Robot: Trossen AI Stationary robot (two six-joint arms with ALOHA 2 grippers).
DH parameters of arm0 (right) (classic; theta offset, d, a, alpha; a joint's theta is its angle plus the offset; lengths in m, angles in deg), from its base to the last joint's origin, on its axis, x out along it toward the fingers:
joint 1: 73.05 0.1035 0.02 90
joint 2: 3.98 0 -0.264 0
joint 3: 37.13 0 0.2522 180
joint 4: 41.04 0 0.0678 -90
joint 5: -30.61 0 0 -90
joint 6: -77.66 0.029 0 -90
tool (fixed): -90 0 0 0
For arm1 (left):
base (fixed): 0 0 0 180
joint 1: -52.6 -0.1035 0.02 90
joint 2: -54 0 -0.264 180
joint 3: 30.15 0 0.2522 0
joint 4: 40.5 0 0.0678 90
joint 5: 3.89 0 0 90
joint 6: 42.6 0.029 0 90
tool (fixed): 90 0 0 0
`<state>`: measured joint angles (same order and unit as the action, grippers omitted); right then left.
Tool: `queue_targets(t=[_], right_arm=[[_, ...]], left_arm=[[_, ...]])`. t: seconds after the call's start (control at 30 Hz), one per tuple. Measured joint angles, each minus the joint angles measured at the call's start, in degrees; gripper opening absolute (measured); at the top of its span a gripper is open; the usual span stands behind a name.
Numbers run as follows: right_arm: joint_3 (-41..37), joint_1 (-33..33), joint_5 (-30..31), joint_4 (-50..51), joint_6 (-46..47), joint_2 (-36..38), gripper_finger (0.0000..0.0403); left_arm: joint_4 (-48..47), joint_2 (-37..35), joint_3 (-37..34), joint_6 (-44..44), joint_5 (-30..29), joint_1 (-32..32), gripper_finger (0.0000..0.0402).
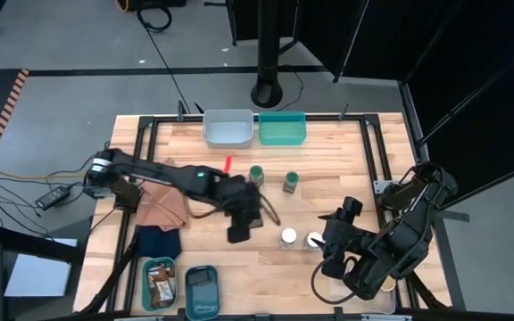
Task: Sort spices by type
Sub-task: Put the black spice can into the blue bin
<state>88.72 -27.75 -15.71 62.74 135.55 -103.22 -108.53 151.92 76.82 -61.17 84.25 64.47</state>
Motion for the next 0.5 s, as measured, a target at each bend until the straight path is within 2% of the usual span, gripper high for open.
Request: queue_targets(t=[0.27, 0.5], right_arm=[[0.0, 0.03, 0.13, -0.02, -0.57, 0.0, 0.0274], [0.0, -0.04, 2.43, -0.01, -1.48, 0.0, 0.0274]], left_arm=[[-7.22, -9.3, 0.0, -12.87, -4.01, 9.73, 0.0133], [-7.92, -11.44, 0.0, -25.38, -6.49, 20.87, 0.0134]])
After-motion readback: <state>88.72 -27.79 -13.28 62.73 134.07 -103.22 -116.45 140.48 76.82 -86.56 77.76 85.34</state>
